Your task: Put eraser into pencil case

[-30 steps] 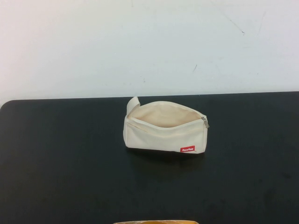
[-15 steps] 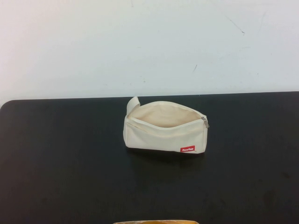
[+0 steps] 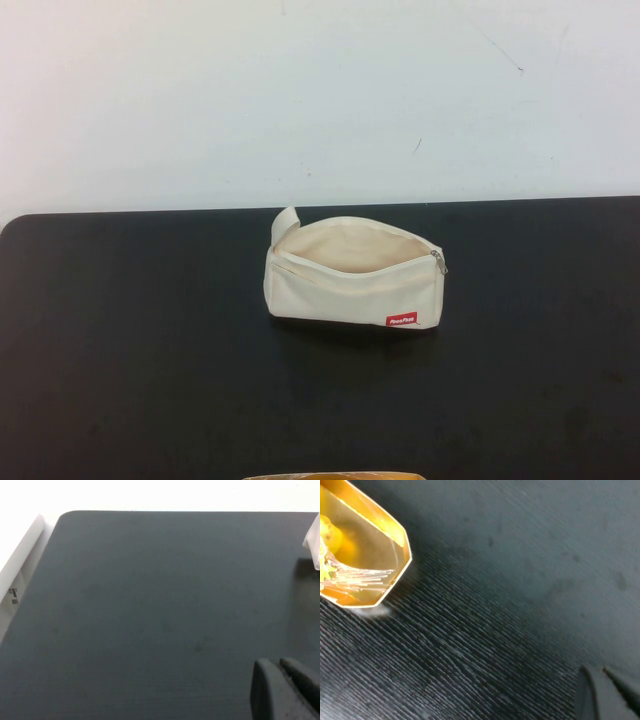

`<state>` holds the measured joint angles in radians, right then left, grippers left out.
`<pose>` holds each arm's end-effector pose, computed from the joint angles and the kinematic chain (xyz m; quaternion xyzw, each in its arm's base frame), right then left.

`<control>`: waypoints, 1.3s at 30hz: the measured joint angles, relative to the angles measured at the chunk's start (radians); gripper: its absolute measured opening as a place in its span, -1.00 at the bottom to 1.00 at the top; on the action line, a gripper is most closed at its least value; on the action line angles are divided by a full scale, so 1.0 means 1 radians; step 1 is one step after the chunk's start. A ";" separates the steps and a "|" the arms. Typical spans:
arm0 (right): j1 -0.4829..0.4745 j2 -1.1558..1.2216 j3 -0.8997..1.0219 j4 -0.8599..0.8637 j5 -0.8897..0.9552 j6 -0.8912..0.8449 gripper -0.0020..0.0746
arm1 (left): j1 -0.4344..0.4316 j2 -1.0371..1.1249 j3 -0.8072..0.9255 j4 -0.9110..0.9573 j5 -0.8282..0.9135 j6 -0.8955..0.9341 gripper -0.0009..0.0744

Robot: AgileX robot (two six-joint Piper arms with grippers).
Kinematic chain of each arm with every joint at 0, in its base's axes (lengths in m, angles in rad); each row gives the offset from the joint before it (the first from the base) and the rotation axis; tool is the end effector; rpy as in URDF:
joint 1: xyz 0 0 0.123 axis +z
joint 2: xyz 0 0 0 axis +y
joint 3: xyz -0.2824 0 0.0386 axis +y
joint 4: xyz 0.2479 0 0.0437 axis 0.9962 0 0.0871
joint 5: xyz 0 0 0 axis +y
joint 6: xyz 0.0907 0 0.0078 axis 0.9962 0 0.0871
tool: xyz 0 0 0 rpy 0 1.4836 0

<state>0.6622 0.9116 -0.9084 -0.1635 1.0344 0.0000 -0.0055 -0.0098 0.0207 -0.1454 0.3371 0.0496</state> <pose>0.1327 0.0873 0.3397 -0.3259 0.8916 0.0236 0.3136 0.0535 -0.0047 0.1765 -0.0179 0.7917 -0.0474 0.6087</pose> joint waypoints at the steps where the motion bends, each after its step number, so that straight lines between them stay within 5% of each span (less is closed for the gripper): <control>1: 0.000 0.000 0.000 0.000 0.000 0.000 -0.95 | 0.000 0.000 0.000 0.000 0.000 0.000 -0.98; 11: -0.016 -0.049 0.014 -0.008 -0.018 -0.064 -0.95 | 0.000 0.000 0.000 0.000 0.000 0.000 -0.98; 17: -0.170 -0.292 0.083 -0.010 -0.181 -0.094 -0.95 | 0.000 0.000 0.000 0.000 0.000 0.000 -0.98; 27: -0.553 -0.761 0.550 -0.010 -0.724 -0.098 -0.95 | 0.000 0.000 0.000 0.000 0.000 0.000 -0.98; 39: -0.639 -0.920 0.934 0.004 -0.780 -0.098 -0.95 | 0.000 0.000 0.000 0.000 0.000 0.000 -0.98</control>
<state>0.0232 -0.0084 0.0258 -0.1598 0.2544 -0.0978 -0.0055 -0.0098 0.0207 -0.1454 0.3371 0.0496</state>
